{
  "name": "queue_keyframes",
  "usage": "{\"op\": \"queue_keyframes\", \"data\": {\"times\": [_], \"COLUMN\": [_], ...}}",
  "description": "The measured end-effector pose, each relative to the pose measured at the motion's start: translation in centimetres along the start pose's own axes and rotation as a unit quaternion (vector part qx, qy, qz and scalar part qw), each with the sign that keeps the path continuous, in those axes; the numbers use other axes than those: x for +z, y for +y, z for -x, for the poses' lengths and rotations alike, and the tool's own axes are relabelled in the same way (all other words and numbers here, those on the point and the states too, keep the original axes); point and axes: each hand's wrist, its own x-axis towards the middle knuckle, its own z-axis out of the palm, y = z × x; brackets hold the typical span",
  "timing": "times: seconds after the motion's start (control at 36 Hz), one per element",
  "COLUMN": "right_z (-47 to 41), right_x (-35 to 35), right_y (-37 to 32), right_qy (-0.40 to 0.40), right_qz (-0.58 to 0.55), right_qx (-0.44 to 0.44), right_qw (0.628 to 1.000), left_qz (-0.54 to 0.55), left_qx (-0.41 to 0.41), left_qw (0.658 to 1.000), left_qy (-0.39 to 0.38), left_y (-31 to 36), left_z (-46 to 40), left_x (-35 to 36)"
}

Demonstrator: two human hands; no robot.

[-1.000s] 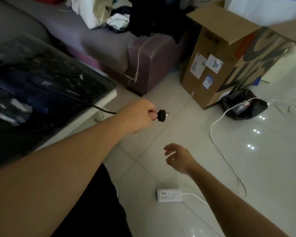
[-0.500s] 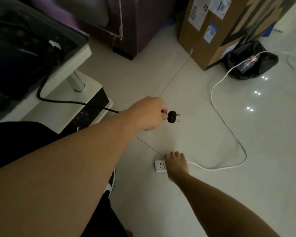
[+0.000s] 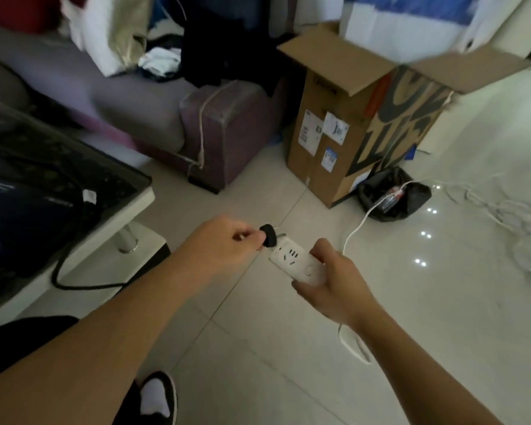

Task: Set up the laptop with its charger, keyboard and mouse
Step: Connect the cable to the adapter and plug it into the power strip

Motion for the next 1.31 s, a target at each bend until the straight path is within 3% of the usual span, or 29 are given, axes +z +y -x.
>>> {"op": "queue_keyframes", "data": {"times": [0.11,0.28,0.53,0.78,1.31], "right_z": [-0.5,-0.4,-1.1,-2.0,-2.8], "right_x": [-4.5,-7.0,-7.6,-7.2,-5.5], "right_y": [-2.6,-6.6,-10.6,-12.7,-14.1], "right_qy": [0.061,0.106,0.190,0.192,0.136], "right_qz": [-0.005,0.008,0.067,0.098,0.198], "right_qx": [-0.014,-0.057,-0.129,-0.140,-0.149], "right_qw": [0.998,0.993,0.971,0.966,0.959], "left_qz": [0.131,0.243,0.306,0.375,0.222], "left_qx": [0.006,0.004,0.018,-0.001,-0.006], "left_qw": [0.991,0.970,0.952,0.927,0.968], "left_qy": [0.015,0.014,0.023,0.001,0.118], "left_y": [0.6,0.6,0.6,0.1,-0.5], "left_z": [1.3,2.2,2.7,3.2,2.5], "left_x": [-1.2,-2.2,-3.9,-5.4,-4.6]}}
